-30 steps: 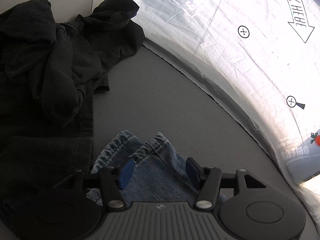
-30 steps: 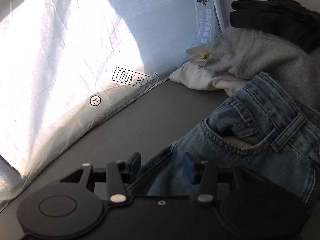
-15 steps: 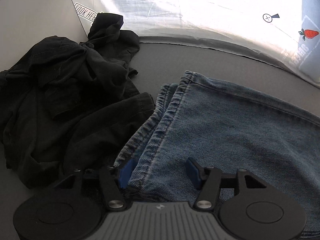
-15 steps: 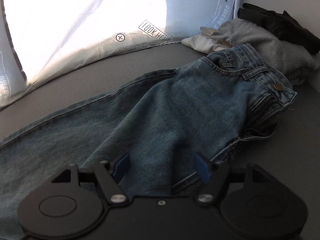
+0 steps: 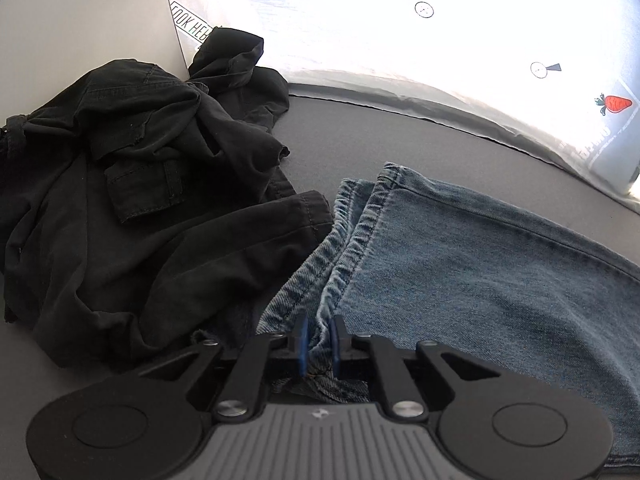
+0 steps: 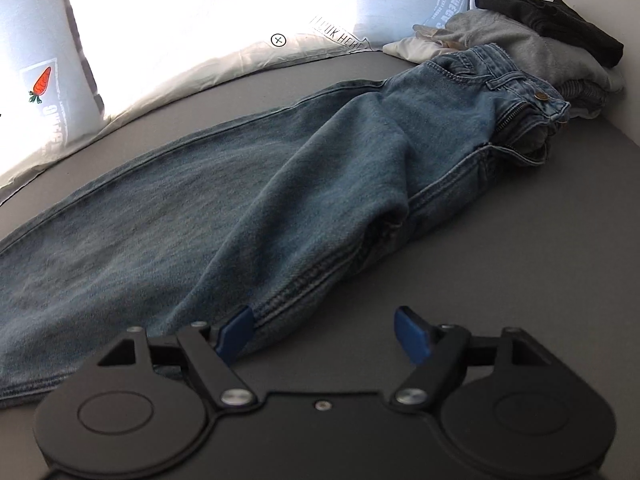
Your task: Fold clothes
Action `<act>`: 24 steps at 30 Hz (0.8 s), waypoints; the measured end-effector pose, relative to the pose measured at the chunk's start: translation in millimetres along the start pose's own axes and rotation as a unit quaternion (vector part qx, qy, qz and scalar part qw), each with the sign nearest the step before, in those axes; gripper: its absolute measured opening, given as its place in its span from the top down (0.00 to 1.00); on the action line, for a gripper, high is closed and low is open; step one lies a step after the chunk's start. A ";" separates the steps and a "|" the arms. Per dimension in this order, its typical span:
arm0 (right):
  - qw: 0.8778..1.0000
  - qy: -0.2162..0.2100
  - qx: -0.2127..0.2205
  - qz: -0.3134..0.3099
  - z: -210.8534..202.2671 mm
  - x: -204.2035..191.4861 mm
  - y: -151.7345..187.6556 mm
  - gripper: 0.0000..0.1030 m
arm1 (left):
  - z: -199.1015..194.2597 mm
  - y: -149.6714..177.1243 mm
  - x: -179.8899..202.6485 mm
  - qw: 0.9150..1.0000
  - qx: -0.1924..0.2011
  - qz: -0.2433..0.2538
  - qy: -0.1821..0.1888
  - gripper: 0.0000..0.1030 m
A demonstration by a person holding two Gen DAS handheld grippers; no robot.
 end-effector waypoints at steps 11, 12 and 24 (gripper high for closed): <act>1.000 0.020 0.009 -0.016 -20.3 0.8 11.1 0.22 | -35.1 -56.0 -59.9 0.982 0.116 -0.005 -0.146 1.00; 1.000 0.022 0.010 -0.020 -20.3 1.4 11.0 0.21 | -28.3 -57.9 -64.5 0.988 0.097 -0.025 -0.116 1.00; 0.982 0.106 0.012 -0.158 -0.9 8.6 -0.2 0.09 | -47.1 -17.2 48.5 0.989 0.059 0.128 0.046 0.61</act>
Point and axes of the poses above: each gripper's, at about its wrist camera, not at the fingertips, and z roughly the way its jaws point, x to its right, y to its underside, the point moved 10 cm from there along z, roughly the way its jaws point, and after that the axes turned 12 degrees about -y, right-handed, at the moved point
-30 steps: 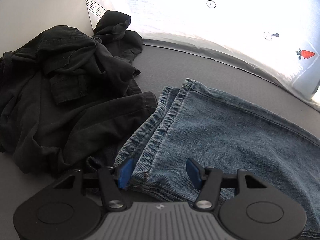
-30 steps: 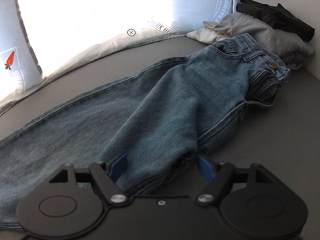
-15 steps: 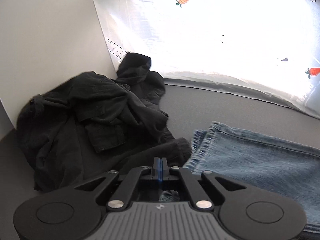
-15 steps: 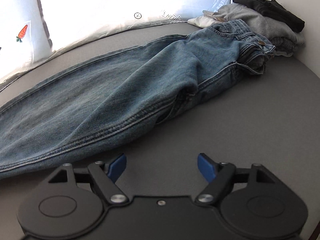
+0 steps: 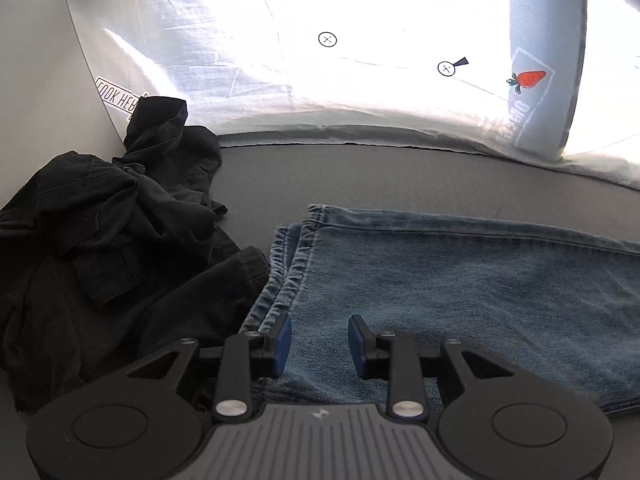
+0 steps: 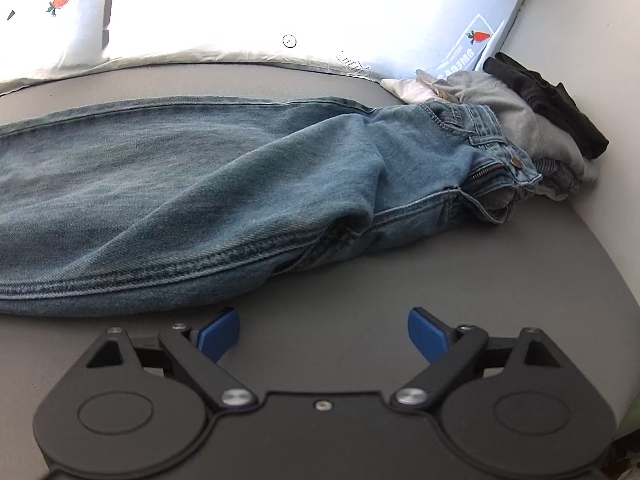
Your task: Fold clothes
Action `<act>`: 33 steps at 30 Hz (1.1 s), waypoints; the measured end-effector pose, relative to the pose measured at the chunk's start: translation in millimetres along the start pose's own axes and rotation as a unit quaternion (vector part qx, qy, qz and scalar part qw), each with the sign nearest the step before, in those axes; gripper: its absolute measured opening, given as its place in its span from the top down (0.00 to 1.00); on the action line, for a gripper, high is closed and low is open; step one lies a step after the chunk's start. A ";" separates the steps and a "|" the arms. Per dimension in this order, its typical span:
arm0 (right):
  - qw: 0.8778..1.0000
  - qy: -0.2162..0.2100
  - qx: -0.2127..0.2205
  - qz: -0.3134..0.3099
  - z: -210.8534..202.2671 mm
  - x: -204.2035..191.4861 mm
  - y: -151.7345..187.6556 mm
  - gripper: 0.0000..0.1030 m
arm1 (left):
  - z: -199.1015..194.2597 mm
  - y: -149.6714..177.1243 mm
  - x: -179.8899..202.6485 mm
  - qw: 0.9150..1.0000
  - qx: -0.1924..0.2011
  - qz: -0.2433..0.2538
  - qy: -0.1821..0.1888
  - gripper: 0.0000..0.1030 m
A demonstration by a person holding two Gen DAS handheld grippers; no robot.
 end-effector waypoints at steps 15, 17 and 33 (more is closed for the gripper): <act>0.993 -0.015 0.115 -0.032 -0.8 -5.7 -87.6 0.03 | 54.6 23.1 24.6 0.996 -0.087 0.006 0.006 0.07; 0.994 0.002 0.087 -0.065 13.0 -10.9 -77.4 0.03 | 55.6 23.6 25.0 0.996 -0.086 0.003 0.009 0.05; 0.993 0.083 0.047 -0.071 39.0 27.8 -59.9 0.01 | 59.9 22.2 26.9 0.994 -0.104 -0.014 0.017 0.00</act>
Point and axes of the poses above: each gripper's, at about its wrist camera, not at the fingertips, and z roughly the way its jaws point, x to its right, y to its underside, the point moved 10 cm from there along z, roughly the way its jaws point, and after that the axes turned 12 degrees about -y, right-handed, at the moved point
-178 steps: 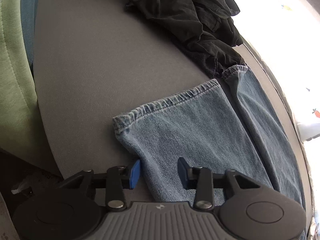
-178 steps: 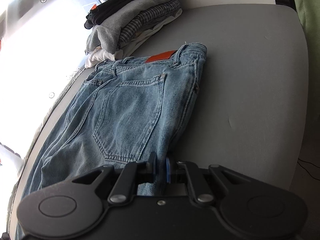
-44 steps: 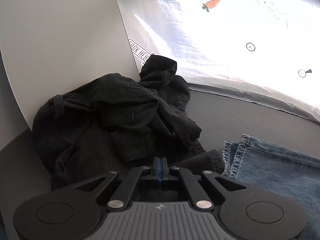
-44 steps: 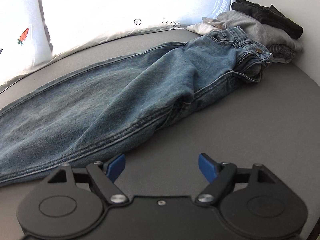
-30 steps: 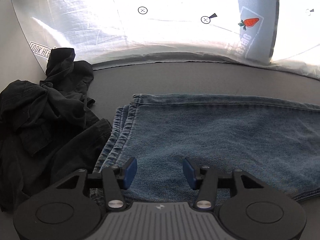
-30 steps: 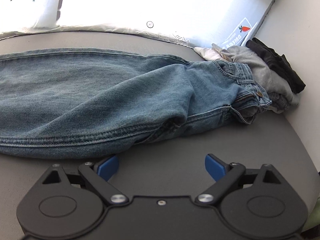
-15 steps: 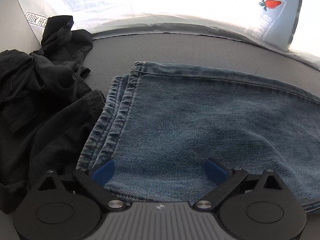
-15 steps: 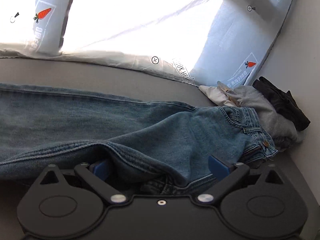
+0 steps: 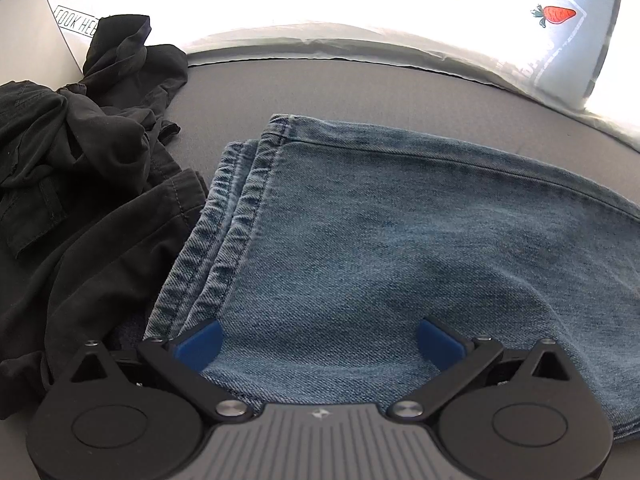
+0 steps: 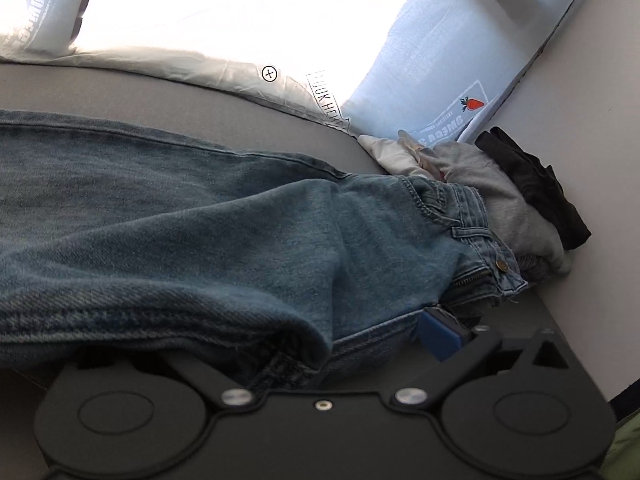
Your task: Fold clothes
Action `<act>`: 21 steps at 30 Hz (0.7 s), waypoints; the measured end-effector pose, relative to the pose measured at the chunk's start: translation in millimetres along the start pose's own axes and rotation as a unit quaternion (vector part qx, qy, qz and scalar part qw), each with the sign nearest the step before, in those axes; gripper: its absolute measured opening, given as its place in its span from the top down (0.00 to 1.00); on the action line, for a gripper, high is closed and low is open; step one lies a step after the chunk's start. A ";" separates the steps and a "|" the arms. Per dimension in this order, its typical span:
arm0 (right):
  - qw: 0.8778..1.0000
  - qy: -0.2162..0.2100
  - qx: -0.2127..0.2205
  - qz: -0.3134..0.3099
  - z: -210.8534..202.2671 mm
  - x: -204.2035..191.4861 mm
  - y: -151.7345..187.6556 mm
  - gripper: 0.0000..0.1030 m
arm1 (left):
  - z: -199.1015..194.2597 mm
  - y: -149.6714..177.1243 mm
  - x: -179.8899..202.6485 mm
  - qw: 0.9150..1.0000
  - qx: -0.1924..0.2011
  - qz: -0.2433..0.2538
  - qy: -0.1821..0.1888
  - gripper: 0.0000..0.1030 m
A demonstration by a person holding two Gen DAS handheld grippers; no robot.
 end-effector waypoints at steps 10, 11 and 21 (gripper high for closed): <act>1.000 0.003 -0.001 0.011 -41.5 16.0 49.4 0.01 | -0.1 -0.3 -0.8 1.000 0.003 -0.002 0.002 0.00; 1.000 0.000 -0.002 0.017 -42.7 16.9 49.5 0.01 | 0.0 -0.5 -0.8 1.000 0.002 -0.002 0.002 0.00; 0.962 -0.122 -0.022 0.244 -51.7 51.1 76.8 0.03 | -0.7 -0.3 0.2 1.000 0.004 -0.004 0.001 0.00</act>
Point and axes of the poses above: each gripper's, at about its wrist camera, not at the fingertips, and z roughly the way its jaws point, x to its right, y to its underside, the point moved 10 cm from there along z, roughly the way its jaws point, and after that the axes turned 12 degrees about -y, right-handed, at the moved point
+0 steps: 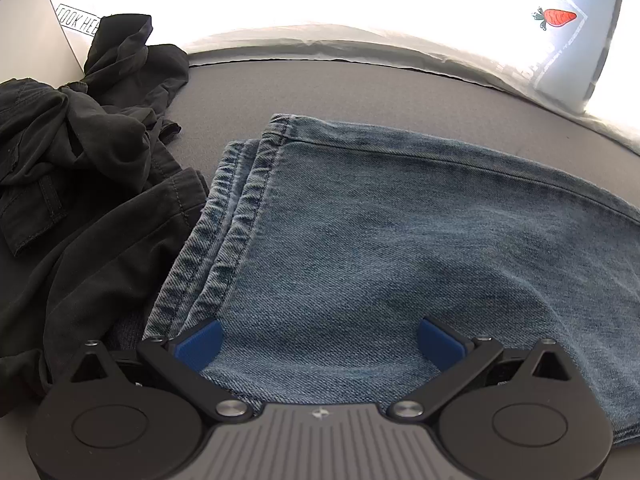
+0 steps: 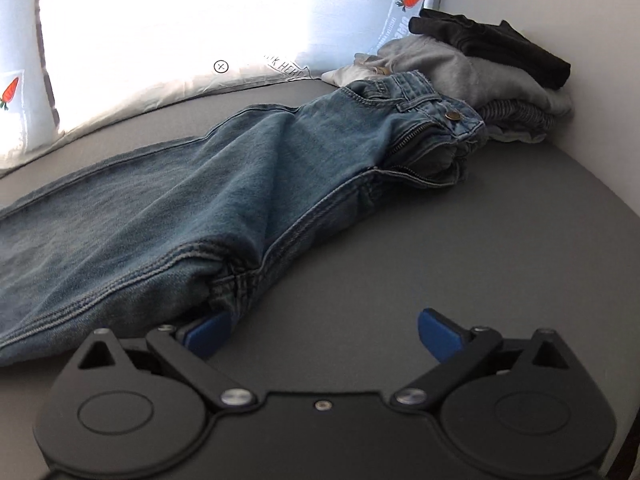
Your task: Fold clothes
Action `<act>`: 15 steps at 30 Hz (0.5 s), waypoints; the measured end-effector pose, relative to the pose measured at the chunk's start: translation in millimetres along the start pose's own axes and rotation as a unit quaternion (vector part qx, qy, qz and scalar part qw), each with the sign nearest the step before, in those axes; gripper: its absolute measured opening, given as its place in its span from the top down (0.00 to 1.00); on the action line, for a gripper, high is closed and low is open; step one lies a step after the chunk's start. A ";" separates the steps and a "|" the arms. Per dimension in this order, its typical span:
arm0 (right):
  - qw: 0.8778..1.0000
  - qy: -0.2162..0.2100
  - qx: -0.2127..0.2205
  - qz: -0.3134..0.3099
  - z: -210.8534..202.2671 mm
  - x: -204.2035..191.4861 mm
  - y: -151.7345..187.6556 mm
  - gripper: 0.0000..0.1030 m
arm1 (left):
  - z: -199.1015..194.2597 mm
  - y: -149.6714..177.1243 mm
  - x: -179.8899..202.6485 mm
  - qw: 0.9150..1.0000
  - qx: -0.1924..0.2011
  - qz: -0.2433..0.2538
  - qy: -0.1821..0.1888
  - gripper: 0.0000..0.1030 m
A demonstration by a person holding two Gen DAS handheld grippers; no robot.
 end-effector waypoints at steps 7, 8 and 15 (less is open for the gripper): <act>0.960 -0.058 0.065 0.267 -8.9 82.6 -12.2 0.12 | 0.2 -0.3 0.3 1.000 -0.005 -0.009 -0.006 0.00; 0.947 -0.069 0.078 0.304 -4.9 95.8 -18.5 0.14 | 0.4 -0.6 0.4 1.000 -0.008 -0.010 -0.007 0.00; 0.913 -0.094 0.145 0.369 56.1 147.1 -86.4 0.12 | 3.2 -2.6 -0.4 0.999 -0.034 -0.012 -0.010 0.00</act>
Point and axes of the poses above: each gripper's, at about its wrist camera, not at the fingertips, and z roughly the way its jaws point, x to its right, y to its underside, the point moved 10 cm from there along z, roughly the way its jaws point, and after that the axes turned 12 degrees about -y, right-handed, at the moved point
